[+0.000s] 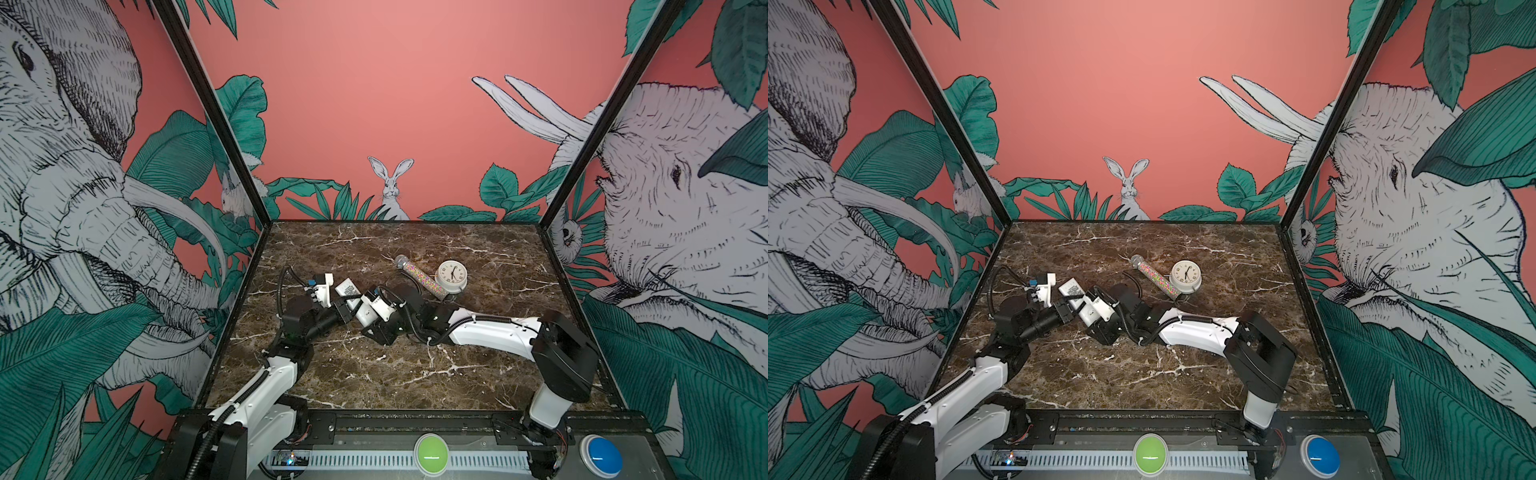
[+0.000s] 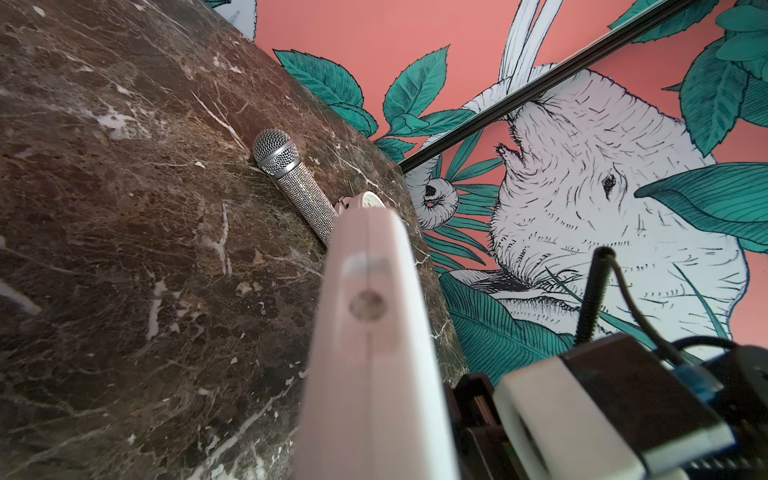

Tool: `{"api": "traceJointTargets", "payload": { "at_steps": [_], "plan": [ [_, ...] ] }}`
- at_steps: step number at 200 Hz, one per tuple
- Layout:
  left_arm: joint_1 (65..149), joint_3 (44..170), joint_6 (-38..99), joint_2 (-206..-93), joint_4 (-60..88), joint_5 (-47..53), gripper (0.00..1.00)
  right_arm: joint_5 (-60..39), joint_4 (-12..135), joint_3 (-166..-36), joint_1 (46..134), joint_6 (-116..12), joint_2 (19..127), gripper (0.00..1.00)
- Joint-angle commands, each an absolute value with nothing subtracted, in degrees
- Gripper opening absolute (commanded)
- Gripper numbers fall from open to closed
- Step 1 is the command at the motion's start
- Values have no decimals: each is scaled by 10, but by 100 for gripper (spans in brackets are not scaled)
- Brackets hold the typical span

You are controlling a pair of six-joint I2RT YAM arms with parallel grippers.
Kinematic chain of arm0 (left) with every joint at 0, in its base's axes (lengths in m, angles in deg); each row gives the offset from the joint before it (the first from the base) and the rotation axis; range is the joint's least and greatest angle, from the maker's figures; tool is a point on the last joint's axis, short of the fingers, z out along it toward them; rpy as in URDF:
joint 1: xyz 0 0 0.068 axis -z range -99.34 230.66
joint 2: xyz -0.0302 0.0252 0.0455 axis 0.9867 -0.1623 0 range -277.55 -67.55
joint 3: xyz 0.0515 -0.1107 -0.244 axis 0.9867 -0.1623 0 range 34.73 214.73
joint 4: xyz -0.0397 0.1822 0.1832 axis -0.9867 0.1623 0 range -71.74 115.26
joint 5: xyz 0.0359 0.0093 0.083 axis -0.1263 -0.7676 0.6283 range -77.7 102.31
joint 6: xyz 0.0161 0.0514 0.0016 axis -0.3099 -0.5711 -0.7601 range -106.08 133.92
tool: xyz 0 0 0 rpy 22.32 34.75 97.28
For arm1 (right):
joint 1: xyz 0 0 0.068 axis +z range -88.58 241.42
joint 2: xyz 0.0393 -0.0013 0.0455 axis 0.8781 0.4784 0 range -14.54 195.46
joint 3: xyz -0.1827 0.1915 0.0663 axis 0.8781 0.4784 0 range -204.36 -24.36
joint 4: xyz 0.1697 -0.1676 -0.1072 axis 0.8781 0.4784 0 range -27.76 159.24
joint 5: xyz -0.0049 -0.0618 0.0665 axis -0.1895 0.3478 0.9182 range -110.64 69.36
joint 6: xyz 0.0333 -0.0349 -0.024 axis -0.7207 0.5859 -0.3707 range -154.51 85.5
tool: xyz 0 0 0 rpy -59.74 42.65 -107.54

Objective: Load the batteries into the remote control

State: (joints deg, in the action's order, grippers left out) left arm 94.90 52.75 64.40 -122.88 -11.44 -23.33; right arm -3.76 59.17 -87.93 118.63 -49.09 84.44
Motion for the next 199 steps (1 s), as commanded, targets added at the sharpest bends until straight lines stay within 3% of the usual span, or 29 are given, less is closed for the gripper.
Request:
{"api": "traceJointTargets", "payload": {
  "at_steps": [1, 15, 35, 70, 161, 199],
  "plan": [
    [947, 550, 632, -1220, -118, -254, 38, -24, 553, -867, 1160, -511, 810, 2],
    [947, 554, 624, -1221, -117, -264, 58, -14, 541, -856, 1153, -518, 800, 1],
    [947, 562, 612, -1220, -116, -281, 75, 1, 529, -842, 1141, -523, 782, 1],
    [947, 573, 598, -1209, -136, -325, 89, 109, 435, -800, 1113, -559, 745, 2],
    [1016, 625, 588, -1151, -195, -392, 95, 333, 101, -774, 1102, -762, 740, 2],
    [1039, 640, 587, -1146, -202, -398, 80, 356, 3, -763, 1102, -826, 762, 2]
  ]
}}
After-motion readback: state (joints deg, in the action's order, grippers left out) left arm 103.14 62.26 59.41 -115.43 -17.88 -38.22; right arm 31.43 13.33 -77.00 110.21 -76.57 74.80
